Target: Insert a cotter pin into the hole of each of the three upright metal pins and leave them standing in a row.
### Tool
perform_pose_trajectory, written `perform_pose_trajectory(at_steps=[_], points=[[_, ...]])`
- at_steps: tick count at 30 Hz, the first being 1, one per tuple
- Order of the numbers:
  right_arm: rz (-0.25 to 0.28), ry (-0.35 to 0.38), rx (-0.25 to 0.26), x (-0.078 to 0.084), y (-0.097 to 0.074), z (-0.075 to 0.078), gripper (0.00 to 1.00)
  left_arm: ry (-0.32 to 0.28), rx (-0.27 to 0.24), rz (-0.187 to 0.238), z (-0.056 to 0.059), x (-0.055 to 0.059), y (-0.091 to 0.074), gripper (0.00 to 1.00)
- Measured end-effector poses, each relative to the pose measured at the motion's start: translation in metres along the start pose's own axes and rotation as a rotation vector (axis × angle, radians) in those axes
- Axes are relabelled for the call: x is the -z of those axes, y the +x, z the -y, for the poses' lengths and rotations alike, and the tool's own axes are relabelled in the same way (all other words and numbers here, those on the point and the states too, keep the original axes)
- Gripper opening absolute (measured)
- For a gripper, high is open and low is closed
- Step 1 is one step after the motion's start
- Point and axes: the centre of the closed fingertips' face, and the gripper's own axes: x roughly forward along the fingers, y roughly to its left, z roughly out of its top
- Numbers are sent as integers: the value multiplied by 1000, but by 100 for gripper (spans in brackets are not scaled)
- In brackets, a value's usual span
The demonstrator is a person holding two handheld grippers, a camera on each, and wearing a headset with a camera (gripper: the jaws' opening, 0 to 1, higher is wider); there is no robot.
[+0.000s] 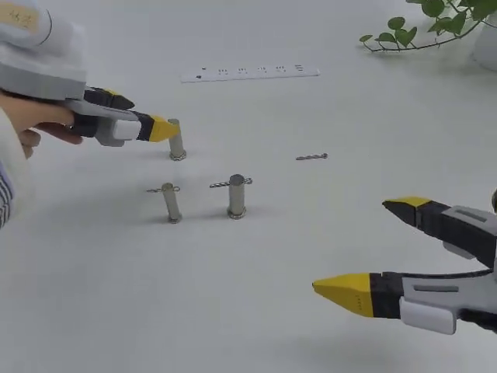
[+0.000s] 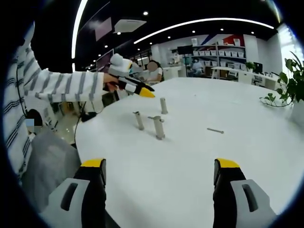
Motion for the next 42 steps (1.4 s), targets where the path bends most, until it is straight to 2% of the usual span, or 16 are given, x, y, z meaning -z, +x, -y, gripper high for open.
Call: perform_pose_trajectory(at_steps=[5, 14, 17, 23, 30, 35, 42], points=[[0, 13, 4, 2, -1, 2, 94, 30, 5, -18, 6, 6, 7, 46], [-17, 24, 9, 11, 1, 2, 93, 88, 32, -38, 11, 13, 22, 41], [-22, 34, 8, 13, 2, 2, 93, 126, 41, -37, 13, 15, 27, 39], [-34, 56, 10, 20, 4, 4, 91, 125, 36, -27, 14, 13, 33, 30], [-36, 55, 16, 21, 1, 8, 90, 118, 34, -42, 14, 20, 38, 26], [-39, 59, 23, 22, -1, 11, 89, 130, 40, -43, 16, 19, 40, 22], [-39, 66, 21, 23, -1, 10, 88, 106, 28, -39, 9, 19, 44, 17]])
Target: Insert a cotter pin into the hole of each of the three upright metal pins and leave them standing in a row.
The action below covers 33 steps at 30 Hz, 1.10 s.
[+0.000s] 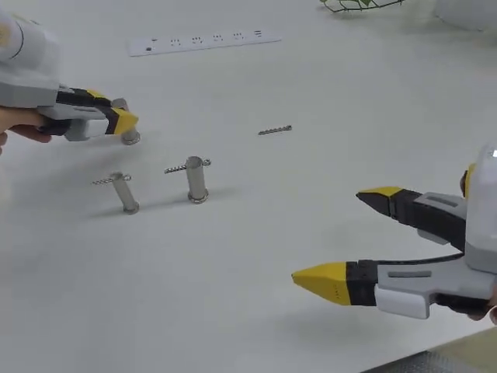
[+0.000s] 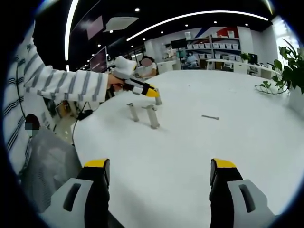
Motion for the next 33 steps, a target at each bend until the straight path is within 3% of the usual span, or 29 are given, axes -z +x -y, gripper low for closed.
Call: perform_pose_trajectory(at_steps=[3, 10, 16, 20, 24, 27, 29, 30, 33], points=[[1, 3, -2, 0, 0, -1, 87, -2, 10, -2, 2, 1, 0, 13], [2, 7, -10, 1, 0, -4, 86, 6, -7, -8, 1, 2, 1, 12], [3, 8, -15, 2, -2, -6, 85, -57, -30, -11, 0, 2, 0, 11], [5, 17, -19, 2, -3, -6, 84, -31, -45, -26, 0, 2, -1, 11], [7, 13, -23, 0, -3, -6, 84, -56, -62, 12, -5, -9, -11, 11], [7, 12, -31, -1, -2, -7, 84, -19, -51, 22, -2, -18, -21, 11], [4, 8, -36, 0, 0, -7, 84, -38, -57, 26, -3, -23, -31, 11], [1, 6, -37, 0, 0, -8, 84, -73, -63, 26, -3, -24, -35, 11], [-6, -6, -46, 0, 2, -12, 84, -53, -58, 25, 2, -27, -50, 11]])
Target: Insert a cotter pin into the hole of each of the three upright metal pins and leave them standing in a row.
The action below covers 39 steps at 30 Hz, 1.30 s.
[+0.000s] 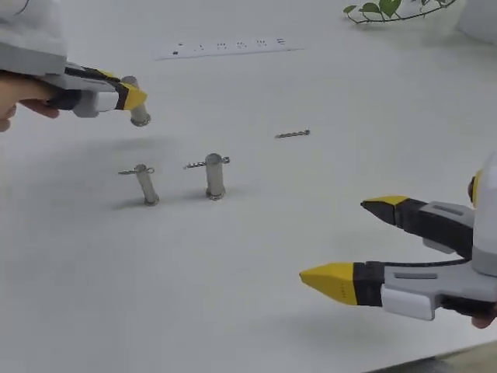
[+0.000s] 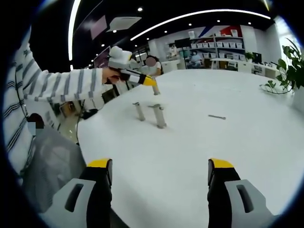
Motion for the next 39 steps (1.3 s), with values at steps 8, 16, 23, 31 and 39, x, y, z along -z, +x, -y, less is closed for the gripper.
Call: perform_pose_trajectory(at_steps=[8, 16, 23, 31, 39], points=[[-15, -14, -19, 2, 3, -10, 87, 16, 20, -7, 16, 6, -42, 11], [-22, -28, -47, 3, 3, -18, 88, 55, 41, -2, 42, 9, -79, 11], [-26, -31, -69, 5, 3, -25, 88, 68, 58, 4, 69, 11, -92, 11], [-25, -45, -69, 5, 2, -26, 88, 102, 72, -14, 105, 22, -93, 11], [-17, -39, -64, 5, 0, -25, 88, 37, 80, -59, 138, 48, -85, 11]])
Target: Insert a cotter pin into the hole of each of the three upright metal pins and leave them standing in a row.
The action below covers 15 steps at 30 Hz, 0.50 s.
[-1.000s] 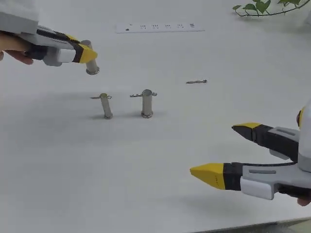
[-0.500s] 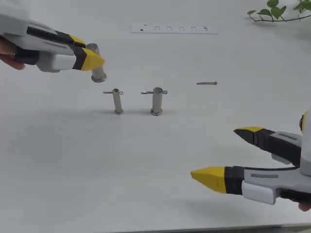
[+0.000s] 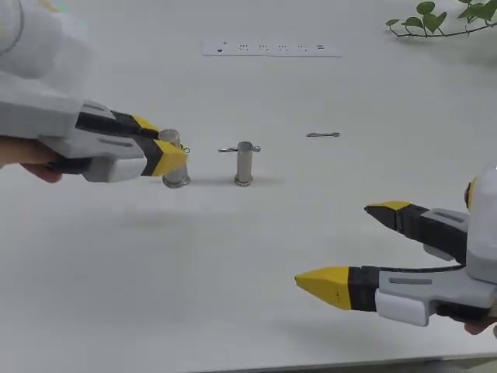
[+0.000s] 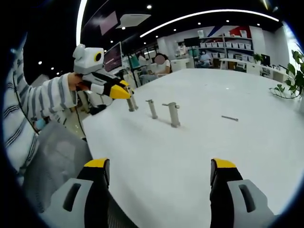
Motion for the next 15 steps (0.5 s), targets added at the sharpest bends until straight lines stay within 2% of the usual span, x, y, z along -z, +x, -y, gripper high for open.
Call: perform_pose_trajectory(at_steps=[3, 6, 10, 15], points=[[-1, 5, 6, 1, 0, 2, 88, -8, 2, 0, 8, 6, 4, 11], [0, 8, 6, 0, 1, 2, 88, -48, 6, 20, 15, 13, 11, 11], [0, 9, 9, -1, 2, 2, 88, -89, -8, 12, 14, 23, 22, 11], [6, 17, 12, -2, 2, 3, 88, -78, -27, -11, 11, 33, 31, 11]])
